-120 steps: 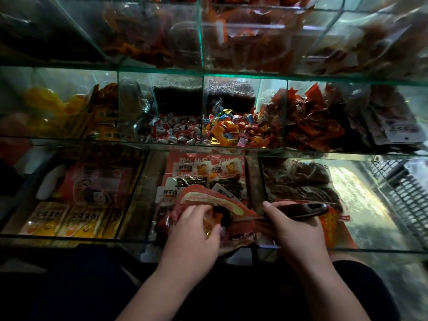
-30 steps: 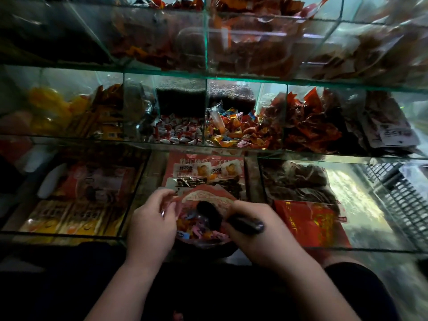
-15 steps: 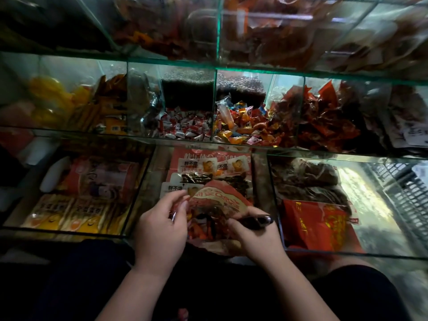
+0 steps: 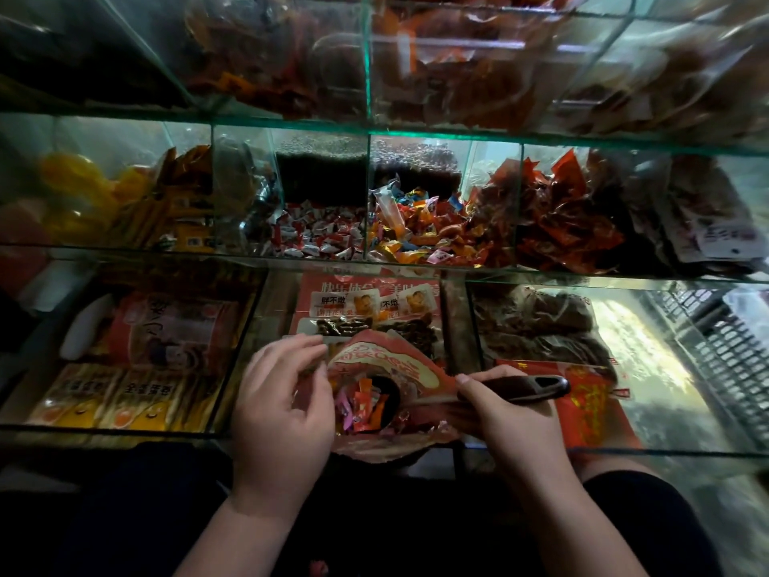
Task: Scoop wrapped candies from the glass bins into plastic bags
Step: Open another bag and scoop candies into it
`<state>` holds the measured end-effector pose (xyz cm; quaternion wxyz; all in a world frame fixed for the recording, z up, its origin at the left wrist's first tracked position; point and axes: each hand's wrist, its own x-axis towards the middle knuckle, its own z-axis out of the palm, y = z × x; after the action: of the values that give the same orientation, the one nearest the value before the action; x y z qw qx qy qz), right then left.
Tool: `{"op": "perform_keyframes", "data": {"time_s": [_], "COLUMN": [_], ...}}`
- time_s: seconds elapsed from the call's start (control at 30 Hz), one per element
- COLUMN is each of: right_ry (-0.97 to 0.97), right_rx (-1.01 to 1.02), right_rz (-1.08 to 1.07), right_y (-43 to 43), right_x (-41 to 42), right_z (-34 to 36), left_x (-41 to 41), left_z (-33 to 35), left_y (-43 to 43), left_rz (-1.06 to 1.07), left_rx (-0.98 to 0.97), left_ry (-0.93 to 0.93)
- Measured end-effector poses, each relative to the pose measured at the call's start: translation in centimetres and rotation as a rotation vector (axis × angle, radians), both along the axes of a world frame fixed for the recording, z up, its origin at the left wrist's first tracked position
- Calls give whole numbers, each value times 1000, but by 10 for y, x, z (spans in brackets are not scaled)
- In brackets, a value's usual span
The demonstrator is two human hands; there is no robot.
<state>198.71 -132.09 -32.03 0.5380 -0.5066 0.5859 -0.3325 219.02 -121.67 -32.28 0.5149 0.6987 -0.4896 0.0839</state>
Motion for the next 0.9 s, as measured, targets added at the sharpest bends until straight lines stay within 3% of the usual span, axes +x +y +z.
{"op": "perform_keyframes", "data": {"time_s": [0.1, 0.17, 0.27, 0.37, 0.63, 0.77, 0.9], "right_ry": [8, -28, -127, -193, -418, -500, -472], "right_rx": [-61, -56, -39, -22, 143, 272, 169], "right_rz": [11, 21, -17, -23, 41, 117, 91], "right_y": [1, 4, 7, 10, 22, 26, 31], "right_x": [-13, -19, -26, -33, -34, -27, -34], "right_z": [10, 18, 26, 34, 65, 82, 89], "left_x": [-19, -33, -40, -39, -43, -46, -45], "left_z": [5, 2, -17, -32, -55, -51, -41], "left_y": [-4, -16, -44, -59, -58, -54, -48], "left_rz": [-228, -279, -243, -240, -103, -124, -101], "left_rx": [24, 304, 779, 959, 972, 754, 594], "left_ry": [100, 215, 211, 254, 140, 171, 165]}}
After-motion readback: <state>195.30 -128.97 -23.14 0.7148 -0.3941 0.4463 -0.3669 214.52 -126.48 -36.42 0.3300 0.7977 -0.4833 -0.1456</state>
